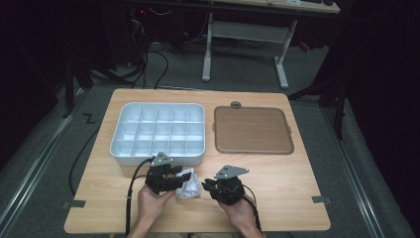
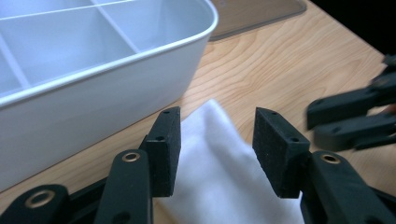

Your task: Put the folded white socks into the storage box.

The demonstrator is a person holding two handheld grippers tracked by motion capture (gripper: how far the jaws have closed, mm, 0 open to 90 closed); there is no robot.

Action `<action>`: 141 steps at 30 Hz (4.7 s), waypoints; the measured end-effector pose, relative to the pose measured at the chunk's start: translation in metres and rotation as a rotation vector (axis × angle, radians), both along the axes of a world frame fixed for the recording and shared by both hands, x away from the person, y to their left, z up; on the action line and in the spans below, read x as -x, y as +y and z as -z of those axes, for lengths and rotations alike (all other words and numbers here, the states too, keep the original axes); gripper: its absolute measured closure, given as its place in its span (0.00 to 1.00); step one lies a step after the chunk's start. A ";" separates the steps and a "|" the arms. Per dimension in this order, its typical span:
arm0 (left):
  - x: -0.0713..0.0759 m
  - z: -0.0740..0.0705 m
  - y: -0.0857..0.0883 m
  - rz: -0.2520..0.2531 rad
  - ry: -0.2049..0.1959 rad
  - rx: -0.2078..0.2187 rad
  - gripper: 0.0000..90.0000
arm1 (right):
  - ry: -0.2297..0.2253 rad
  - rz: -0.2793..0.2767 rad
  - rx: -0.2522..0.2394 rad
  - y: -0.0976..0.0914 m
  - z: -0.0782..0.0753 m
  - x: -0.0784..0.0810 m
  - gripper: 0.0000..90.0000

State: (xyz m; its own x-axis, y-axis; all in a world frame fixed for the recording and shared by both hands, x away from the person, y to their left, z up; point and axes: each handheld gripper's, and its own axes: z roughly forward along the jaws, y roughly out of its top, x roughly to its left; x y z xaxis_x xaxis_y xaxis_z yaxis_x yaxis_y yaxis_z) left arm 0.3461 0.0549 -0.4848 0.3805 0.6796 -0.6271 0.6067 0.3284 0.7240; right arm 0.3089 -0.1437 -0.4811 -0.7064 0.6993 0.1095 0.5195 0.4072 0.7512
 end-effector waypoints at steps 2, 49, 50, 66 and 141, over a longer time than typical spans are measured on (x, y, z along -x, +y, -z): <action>0.000 0.002 0.004 -0.006 -0.005 -0.032 0.59 | -0.009 -0.006 -0.005 0.002 -0.008 0.001 0.89; 0.021 0.022 -0.011 0.012 -0.059 -0.174 0.46 | -0.020 -0.001 0.041 0.005 0.013 0.001 0.89; 0.023 0.021 -0.011 0.014 -0.063 -0.172 0.45 | -0.032 -0.005 0.041 0.006 0.010 0.000 0.89; 0.024 0.037 -0.016 0.024 -0.040 -0.204 0.44 | 0.026 -0.028 0.093 0.024 0.034 -0.024 0.90; -0.010 0.036 0.009 -0.127 0.115 -0.071 0.34 | -0.039 0.398 0.098 -0.116 0.039 -0.002 0.59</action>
